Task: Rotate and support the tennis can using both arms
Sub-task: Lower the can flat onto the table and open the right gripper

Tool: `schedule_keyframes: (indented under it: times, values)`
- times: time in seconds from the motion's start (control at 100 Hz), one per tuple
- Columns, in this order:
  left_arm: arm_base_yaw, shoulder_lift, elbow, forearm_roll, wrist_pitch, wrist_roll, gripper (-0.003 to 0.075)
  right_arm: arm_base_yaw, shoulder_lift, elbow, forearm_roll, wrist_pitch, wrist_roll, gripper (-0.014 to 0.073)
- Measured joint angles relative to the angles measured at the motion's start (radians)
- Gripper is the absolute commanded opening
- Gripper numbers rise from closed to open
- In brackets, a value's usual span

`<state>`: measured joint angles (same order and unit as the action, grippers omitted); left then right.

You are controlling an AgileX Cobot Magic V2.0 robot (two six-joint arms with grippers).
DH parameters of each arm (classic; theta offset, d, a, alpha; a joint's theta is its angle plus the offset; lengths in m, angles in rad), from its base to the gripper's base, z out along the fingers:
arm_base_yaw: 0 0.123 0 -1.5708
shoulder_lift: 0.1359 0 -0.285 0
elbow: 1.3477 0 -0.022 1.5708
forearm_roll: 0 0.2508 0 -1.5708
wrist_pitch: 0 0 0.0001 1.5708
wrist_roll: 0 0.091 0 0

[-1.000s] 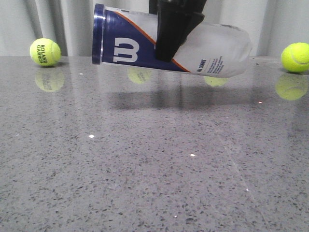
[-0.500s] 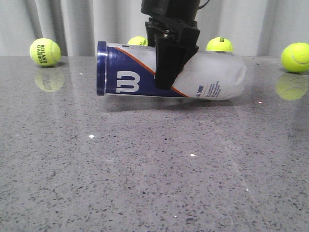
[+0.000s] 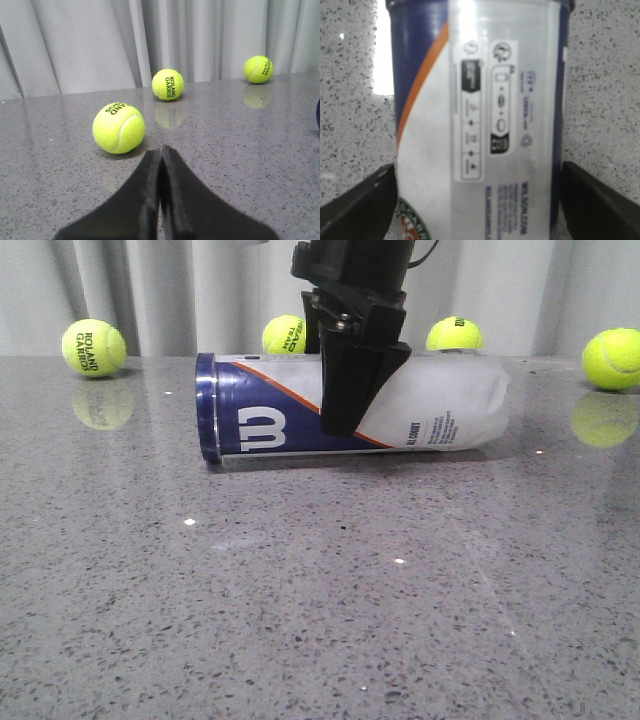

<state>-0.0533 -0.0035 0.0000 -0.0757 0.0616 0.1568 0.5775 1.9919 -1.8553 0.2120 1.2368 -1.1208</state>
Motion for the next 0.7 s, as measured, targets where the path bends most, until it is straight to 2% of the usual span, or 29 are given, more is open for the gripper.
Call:
schedule_keyframes:
  times: [0.7]
  values:
    - [0.000, 0.000, 0.000, 0.000, 0.000, 0.000, -0.0020, 0.000, -0.049, 0.000, -0.034, 0.000, 0.000, 0.0647]
